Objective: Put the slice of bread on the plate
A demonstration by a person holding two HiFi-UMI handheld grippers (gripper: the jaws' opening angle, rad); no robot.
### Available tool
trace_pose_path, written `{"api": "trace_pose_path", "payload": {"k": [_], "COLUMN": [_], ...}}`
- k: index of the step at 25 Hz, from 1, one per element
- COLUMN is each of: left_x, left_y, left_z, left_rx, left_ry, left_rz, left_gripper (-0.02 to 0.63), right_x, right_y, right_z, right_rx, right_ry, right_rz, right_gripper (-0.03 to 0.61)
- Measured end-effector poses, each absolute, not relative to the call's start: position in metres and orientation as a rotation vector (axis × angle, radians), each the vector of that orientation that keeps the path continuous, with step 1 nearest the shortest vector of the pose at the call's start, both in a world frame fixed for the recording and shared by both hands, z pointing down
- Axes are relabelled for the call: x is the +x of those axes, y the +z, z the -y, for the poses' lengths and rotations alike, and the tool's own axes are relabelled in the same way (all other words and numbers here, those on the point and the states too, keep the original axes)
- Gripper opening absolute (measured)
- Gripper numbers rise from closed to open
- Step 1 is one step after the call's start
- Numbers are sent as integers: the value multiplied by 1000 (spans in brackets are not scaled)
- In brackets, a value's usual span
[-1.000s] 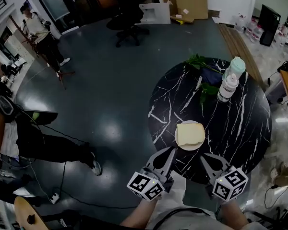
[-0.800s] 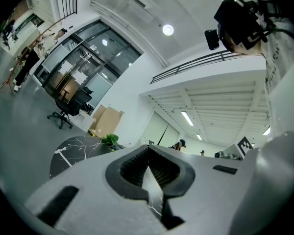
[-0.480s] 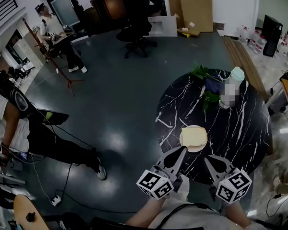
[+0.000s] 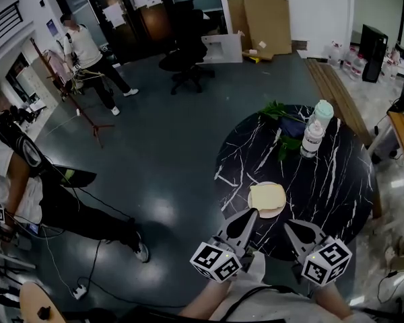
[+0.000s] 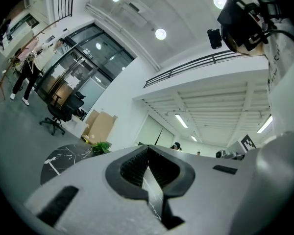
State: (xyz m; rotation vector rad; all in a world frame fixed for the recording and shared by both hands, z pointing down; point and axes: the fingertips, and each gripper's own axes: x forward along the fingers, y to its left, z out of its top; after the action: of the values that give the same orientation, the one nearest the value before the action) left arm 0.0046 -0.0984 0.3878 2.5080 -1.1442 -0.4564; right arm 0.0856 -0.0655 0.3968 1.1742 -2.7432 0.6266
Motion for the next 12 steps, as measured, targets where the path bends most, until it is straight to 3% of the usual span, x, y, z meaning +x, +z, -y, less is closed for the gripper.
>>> {"api": "trace_pose_path", "payload": {"k": [12], "left_x": [1], "left_y": [393], "left_z": [95], "left_rx": [2494], "left_ry": [-450], "left_rz": [1160], "left_gripper": [8], "right_x": [82], "right_y": [398], "right_z": [64], "right_rx": [1165], "right_ry": [625], "right_rz": [2743], "right_gripper": [11]}}
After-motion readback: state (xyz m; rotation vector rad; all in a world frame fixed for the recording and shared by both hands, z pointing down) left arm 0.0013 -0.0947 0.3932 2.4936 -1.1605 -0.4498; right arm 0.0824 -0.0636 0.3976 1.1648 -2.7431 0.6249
